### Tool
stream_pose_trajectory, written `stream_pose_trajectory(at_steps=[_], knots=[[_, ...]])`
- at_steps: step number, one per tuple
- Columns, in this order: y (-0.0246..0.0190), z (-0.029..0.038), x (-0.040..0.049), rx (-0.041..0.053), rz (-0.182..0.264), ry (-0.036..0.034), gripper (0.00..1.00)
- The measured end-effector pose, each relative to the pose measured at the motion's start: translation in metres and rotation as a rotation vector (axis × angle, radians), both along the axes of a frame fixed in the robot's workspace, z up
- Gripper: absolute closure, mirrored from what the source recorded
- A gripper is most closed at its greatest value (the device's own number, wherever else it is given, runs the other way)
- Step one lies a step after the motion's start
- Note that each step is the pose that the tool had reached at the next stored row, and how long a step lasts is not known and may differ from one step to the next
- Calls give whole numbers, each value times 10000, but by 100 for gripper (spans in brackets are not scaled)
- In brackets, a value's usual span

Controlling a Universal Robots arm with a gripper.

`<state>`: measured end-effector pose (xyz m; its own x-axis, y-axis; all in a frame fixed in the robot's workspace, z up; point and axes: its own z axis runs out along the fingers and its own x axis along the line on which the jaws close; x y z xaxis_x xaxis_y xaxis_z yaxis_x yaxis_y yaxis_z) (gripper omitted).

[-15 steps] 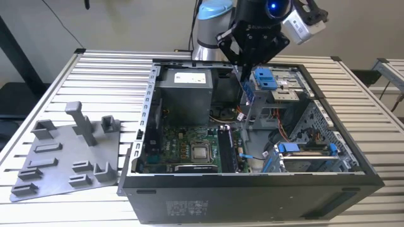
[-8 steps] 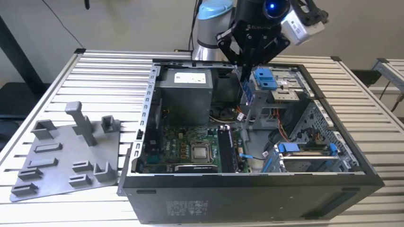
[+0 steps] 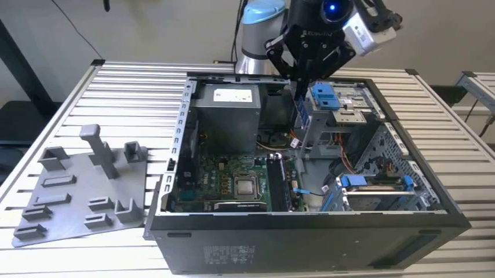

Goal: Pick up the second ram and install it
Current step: 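Insert the second ram into the second slot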

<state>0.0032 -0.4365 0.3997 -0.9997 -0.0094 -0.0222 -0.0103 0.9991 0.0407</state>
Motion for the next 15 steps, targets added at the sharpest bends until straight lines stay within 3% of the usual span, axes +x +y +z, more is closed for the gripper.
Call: stream_pose_trajectory(at_steps=[15], knots=[[0,-1,0,0,-331,0,86]])
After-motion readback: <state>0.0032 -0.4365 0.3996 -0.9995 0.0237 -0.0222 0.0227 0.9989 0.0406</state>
